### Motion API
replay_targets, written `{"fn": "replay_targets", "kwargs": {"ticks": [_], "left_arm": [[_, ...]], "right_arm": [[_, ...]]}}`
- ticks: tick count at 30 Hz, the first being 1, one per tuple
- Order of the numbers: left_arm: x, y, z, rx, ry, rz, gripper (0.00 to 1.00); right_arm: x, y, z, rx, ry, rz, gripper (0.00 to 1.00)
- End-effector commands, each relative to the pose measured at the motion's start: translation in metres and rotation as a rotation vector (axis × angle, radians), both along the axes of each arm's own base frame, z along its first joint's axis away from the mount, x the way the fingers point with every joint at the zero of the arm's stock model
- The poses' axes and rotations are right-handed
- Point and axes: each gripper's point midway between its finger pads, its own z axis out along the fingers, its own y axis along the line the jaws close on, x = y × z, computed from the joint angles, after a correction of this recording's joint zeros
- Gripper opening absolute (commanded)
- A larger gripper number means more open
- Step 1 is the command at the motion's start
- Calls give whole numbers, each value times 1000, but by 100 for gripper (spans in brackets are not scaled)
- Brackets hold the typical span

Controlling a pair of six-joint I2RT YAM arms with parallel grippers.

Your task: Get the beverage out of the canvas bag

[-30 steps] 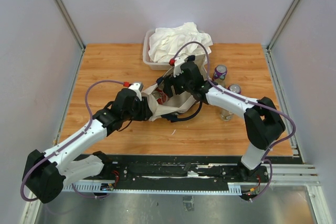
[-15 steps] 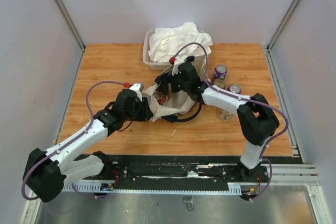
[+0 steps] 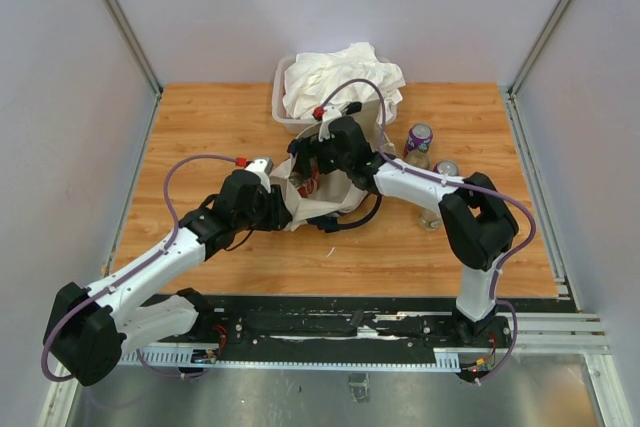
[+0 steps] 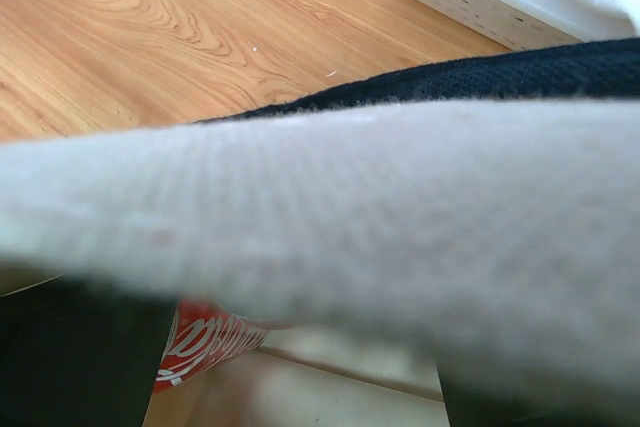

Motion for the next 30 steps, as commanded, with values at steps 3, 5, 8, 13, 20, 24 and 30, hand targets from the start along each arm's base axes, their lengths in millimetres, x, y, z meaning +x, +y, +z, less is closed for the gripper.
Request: {"fn": "replay_targets", "kwargs": {"ticks": [3,5,8,13,20,24,30], "left_arm": [[-8,3,-16,28,39,-14,44],[-8,2,-16,25,40,-17,44],[-9,2,-18,25,44,-22,44],[-9,1,-19,26,43,-26,44],[-8,0,-19,27,41,-30,44],[-7,1,-18,29,38,-27,44],[-6,2,-17,31,32,-23,44]], "right_arm": [[0,19,-15,-16,14,-9,93],[2,19,-21,-25,22,-19,93],[4,19,-30,-49,36,-28,92],[2,18,-55,-110,70,-28,86],[-6,13,-84,-175,124,-24,81],[-11,10,-96,-206,154,-11,79],[-26,1,-110,-263,193,21,72]]}}
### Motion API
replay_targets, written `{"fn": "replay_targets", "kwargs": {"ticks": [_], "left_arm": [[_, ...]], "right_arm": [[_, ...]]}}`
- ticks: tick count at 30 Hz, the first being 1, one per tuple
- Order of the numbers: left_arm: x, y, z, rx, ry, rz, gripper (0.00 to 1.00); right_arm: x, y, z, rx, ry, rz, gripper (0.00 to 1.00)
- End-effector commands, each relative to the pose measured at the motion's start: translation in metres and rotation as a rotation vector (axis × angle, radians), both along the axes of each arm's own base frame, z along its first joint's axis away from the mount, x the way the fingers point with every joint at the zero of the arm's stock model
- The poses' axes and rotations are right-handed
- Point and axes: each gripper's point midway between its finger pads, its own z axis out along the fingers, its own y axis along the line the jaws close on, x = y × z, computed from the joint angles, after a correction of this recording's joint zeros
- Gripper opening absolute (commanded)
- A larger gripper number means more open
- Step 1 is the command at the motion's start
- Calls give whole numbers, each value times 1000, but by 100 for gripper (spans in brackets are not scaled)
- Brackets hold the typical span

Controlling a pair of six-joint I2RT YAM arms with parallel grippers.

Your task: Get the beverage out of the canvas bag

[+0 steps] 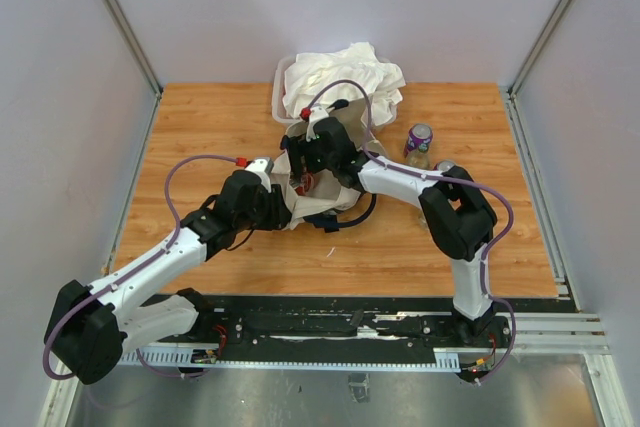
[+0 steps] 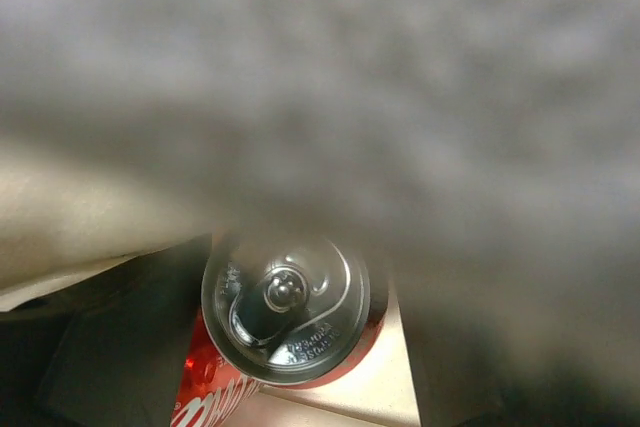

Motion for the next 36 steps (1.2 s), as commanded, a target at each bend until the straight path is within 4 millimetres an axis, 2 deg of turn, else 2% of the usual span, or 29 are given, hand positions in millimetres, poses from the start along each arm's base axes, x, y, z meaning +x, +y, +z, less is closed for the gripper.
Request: {"fn": "replay_targets", "kwargs": {"ticks": [1,2,3,6,7,9,12,13,18,22,26,31,36], "left_arm": [[-9,4,-15,39,42,-19,44],[-9,5,-15,40,41,-18,44],[-9,5,-15,40,41,-18,44],[-9,4,-15,40,42,-18,44],[-9,4,-15,40,42,-20,44],[-9,4,-14,39,43,-19,44],[-8,4,-14,41,41,-19,44],[-8,4,-13,43,41,-18,44],[-6,6,-11,44,30,-9,44],[-4,5,-8,42,20,-8,44],[-2,4,-6,41,10,-9,44],[-1,3,-6,41,6,-12,44],[-1,3,-4,38,0,-12,44]], "right_arm": [[-45,-28,-89,-242,191,45,69],[-47,-29,-90,-248,195,52,65],[-49,-29,-91,-251,197,61,56],[-51,-33,-92,-267,196,67,5],[-50,-34,-90,-274,192,65,1],[-46,-34,-81,-275,162,68,1],[-38,-34,-55,-261,92,59,1],[-34,-34,-35,-242,49,49,1],[-24,-32,39,-180,-125,62,1],[-24,-34,89,-140,-224,70,1],[-32,-46,130,-97,-301,58,1],[-52,-66,188,-16,-401,41,1],[-72,-102,244,30,-509,-36,1]]}}
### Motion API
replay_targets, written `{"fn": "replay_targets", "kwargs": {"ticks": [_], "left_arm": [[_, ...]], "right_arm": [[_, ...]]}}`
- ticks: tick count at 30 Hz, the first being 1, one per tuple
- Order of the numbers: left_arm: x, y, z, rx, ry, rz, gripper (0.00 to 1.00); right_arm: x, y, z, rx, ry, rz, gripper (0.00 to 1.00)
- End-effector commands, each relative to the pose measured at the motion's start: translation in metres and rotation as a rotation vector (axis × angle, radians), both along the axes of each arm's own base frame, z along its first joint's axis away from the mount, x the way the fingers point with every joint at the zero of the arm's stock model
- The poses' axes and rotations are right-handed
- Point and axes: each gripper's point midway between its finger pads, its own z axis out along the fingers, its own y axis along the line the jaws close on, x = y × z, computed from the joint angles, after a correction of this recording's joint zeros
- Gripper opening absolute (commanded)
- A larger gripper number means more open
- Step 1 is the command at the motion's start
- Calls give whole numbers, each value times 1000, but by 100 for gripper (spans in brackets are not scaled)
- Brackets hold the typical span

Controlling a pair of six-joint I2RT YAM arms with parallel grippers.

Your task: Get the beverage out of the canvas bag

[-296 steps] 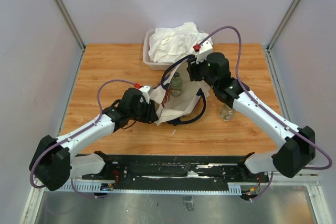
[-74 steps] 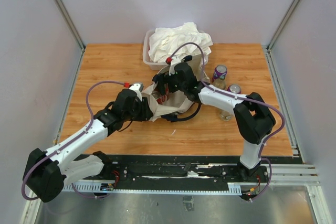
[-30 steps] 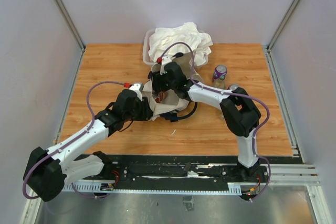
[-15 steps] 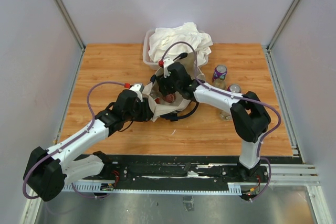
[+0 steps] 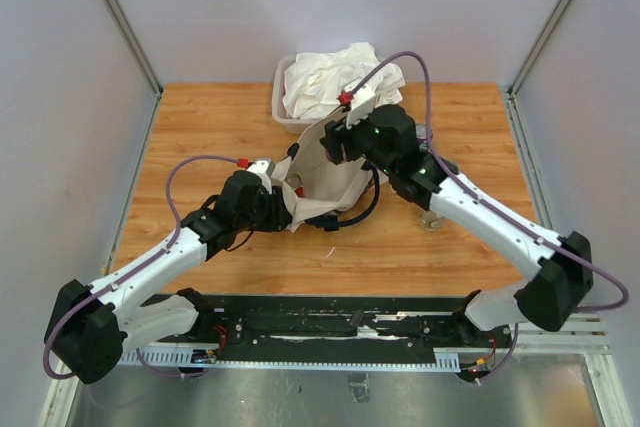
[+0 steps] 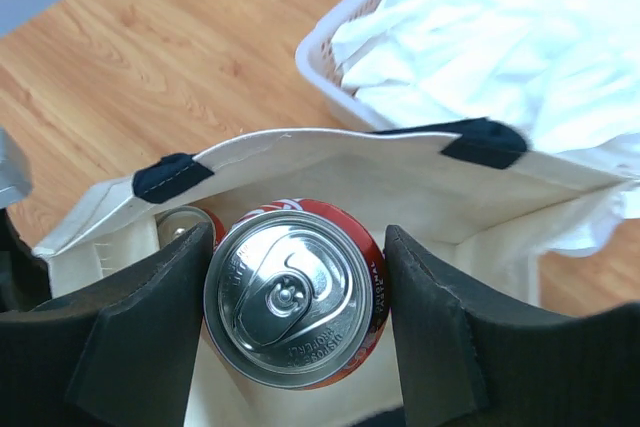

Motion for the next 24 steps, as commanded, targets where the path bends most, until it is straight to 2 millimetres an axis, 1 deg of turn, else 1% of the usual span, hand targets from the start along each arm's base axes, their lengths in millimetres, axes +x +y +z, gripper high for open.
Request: {"fn": "replay_targets", "kwargs": {"ticks": [1,2,4,7,9,11,15,19,21,24], "left_arm": [[1,2,-1,24,-13,-6,44],[2,2,-1,24,-13,-6,44],[2,2,-1,25,-16,-8,44],[3,1,0,23,-21,-10,44],[3,0,1,21,-22,-15,44],[3,-1,0,21,-21,-19,44],[3,-2,-1,26,-12,-27,44],[4,-2,-1,30,-11,-31,44],[4,-2,-1,29,-12,-29,44],[6,-4,-1,26,-12,-27,44]], "right_arm": [[-15,-30,76,96,-190,-70,1],[-20,-40,84,103,-209,-94,1],[-27,-60,94,109,-237,-144,1],[-36,-95,96,89,-248,-253,1],[-39,-111,82,59,-231,-309,1],[-43,-122,68,39,-203,-346,1],[-51,-135,39,20,-139,-386,1],[-55,-133,4,16,-51,-392,1],[-56,-125,-15,16,-10,-362,1],[-50,-124,-45,23,48,-366,1]]}}
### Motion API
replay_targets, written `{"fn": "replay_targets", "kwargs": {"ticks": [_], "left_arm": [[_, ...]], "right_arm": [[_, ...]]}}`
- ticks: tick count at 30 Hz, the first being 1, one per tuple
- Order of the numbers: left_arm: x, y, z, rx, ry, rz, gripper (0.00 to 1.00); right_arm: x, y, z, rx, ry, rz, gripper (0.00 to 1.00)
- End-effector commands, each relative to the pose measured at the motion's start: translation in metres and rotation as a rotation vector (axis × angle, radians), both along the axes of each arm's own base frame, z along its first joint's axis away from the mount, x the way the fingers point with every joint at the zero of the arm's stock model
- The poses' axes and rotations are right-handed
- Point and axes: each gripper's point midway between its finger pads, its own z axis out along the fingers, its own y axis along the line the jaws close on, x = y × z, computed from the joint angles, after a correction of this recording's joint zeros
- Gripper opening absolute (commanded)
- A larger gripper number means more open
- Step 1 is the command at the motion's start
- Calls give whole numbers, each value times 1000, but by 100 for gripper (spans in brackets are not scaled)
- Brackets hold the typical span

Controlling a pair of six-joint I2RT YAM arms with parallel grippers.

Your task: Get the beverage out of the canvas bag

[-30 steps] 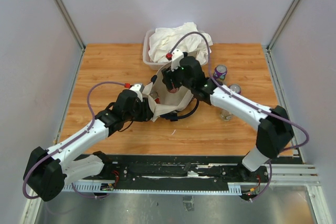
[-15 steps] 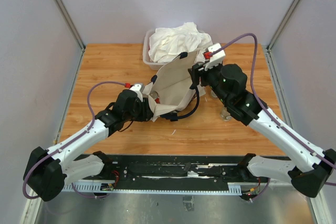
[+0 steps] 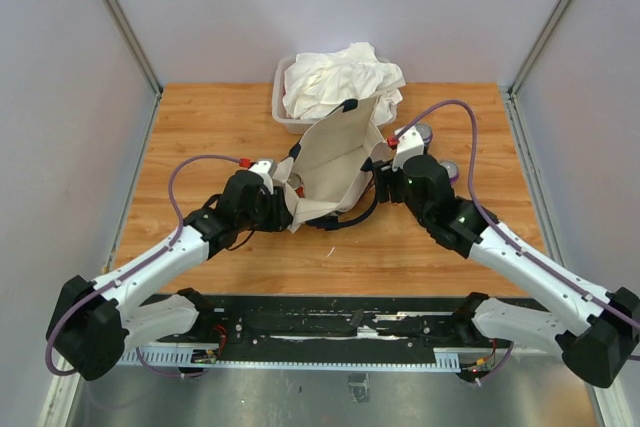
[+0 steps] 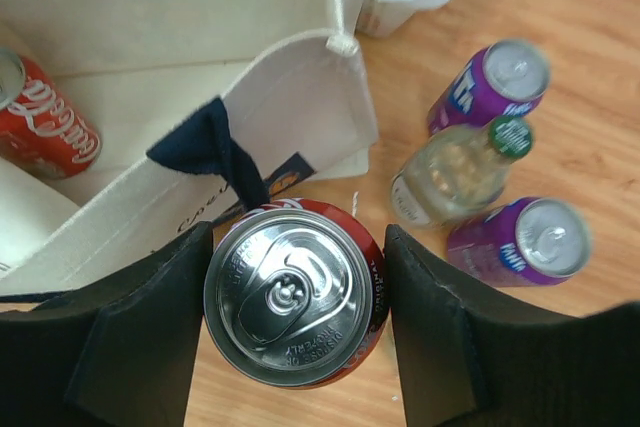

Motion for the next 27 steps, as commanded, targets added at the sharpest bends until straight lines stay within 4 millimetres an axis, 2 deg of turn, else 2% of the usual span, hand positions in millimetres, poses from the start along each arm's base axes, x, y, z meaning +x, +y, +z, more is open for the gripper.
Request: {"fn": "replay_targets", "kwargs": {"ticks": [1,5,10,21,23,24,25,27], "left_arm": [[5,-3,3,12,-14,-12,44],[5,-2,3,13,-10,-8,44],[2,1,4,12,-11,10,44],[0,5,5,14,-8,25,44],[0,5,5,14,-7,23,44],[0,5,6,14,-8,24,44],[-1,6,6,14,-8,25,44],[-1,7,6,16,-10,26,44]], "right_arm": [[12,9,-11,139,13,-22,1],[25,2,-50,183,81,-58,1],[36,-7,-81,192,119,-96,1],[53,-26,-116,213,146,-206,1],[53,-28,-121,204,156,-217,10],[52,-28,-123,201,161,-215,23],[52,-28,-124,197,166,-215,45],[50,-30,-126,188,178,-216,68]]}}
